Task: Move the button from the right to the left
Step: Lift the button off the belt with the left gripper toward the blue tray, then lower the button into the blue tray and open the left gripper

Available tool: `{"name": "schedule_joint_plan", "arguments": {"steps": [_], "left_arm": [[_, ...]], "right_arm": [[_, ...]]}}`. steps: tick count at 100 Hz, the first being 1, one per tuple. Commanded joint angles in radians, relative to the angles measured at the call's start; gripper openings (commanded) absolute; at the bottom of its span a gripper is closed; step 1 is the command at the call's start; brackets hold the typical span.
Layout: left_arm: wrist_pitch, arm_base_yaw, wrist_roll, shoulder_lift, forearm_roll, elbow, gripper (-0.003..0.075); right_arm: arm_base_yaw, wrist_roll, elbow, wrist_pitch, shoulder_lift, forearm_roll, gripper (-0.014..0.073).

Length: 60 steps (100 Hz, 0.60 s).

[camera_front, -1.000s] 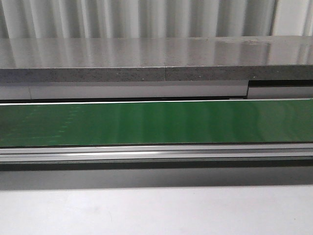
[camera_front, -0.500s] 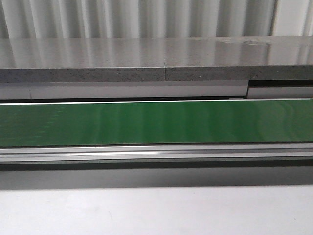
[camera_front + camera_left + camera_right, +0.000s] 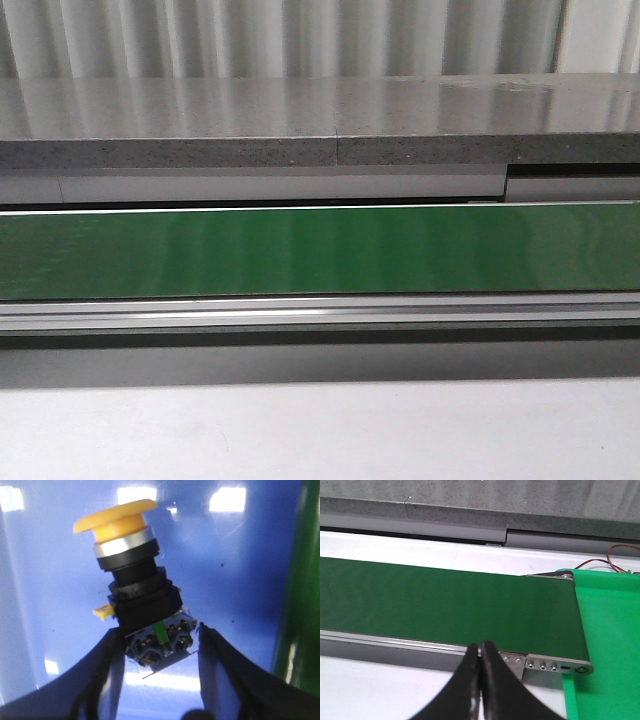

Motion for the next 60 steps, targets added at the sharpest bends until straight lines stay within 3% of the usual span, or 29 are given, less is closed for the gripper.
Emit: {"name": "schedule_joint_plan", "arguments": {"steps": [1,13,37,60], "left_arm": [[-0.014,0.003,0.000,-0.039,0.018,-0.028,0.0139],[-0.016,0.003,0.000,-0.025,0.020,-0.028,0.0168],[-0.039,0.003,0.000,-0.019,0.036,-0.028,0.0492],[-0.059,0.003,0.000,-0.019,0.037,-0.030,0.0502]], "right_arm": [[0.002,-0.010,-0.023,-0.076,0.007,-0.003,-0.0067],[0.002,-0.010,-0.023,-0.076,0.007,-0.003,-0.0067],[0.002,-0.010,-0.023,-0.076,0.007,-0.003,-0.0067],[0.002,-0.010,-0.023,-0.076,0.007,-0.003,-0.0067]]}}
